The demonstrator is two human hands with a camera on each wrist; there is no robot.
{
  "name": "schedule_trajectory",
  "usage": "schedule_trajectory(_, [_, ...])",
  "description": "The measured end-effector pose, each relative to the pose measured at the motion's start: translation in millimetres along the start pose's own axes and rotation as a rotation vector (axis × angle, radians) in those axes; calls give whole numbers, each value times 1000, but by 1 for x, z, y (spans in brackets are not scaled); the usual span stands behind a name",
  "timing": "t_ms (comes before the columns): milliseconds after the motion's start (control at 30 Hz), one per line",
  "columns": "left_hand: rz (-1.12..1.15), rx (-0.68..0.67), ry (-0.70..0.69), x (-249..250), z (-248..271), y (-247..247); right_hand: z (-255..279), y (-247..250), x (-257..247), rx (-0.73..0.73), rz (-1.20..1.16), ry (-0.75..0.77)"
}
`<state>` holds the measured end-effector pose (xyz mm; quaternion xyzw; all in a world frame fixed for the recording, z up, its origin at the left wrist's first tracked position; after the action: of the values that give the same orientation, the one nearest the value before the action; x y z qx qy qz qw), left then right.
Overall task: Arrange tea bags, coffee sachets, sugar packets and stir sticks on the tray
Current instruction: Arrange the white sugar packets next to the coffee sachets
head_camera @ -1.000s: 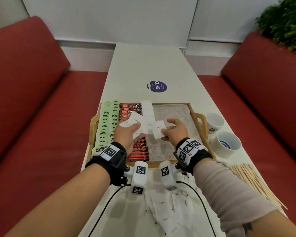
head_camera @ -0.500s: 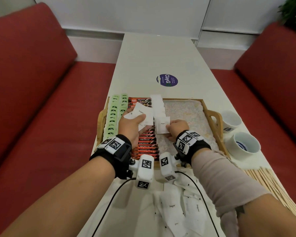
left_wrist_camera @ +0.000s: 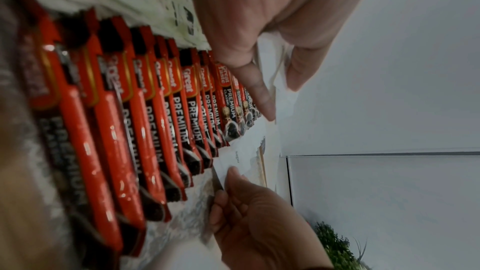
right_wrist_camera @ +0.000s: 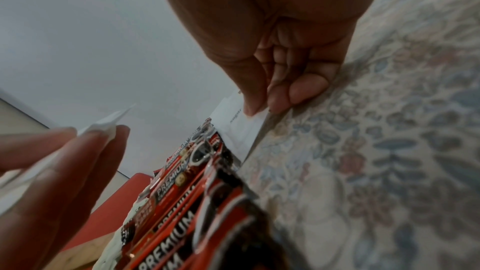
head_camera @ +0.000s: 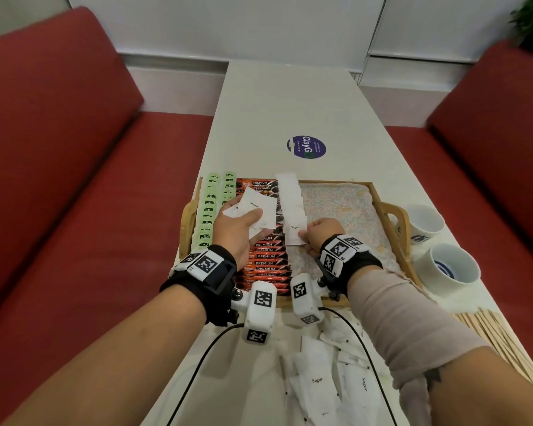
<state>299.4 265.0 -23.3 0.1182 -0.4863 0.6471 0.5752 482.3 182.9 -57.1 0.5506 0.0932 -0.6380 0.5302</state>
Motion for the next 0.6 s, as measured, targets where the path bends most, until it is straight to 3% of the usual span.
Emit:
schedule_trajectory(333, [-1, -51, 39, -4, 1, -1, -3, 7, -8, 13, 382, 9])
schedule_trajectory(433, [-13, -66, 49, -5, 2, -2, -1, 9, -10, 28, 373, 21])
schedule_trajectory(600, [-42, -85, 73, -7, 6, -7, 15, 12, -55, 166, 96, 393])
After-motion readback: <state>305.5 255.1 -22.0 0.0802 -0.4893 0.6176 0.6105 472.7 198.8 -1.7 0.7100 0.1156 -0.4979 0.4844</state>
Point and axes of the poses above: each hand's wrist, its own z-axis away from the middle knuckle, its own y-axis out of the back of the hand, x = y × z, the point moved 10 cm from there along -z, towards the middle knuckle, and after that the axes turned 10 degrees about y, right-handed, at the moved point
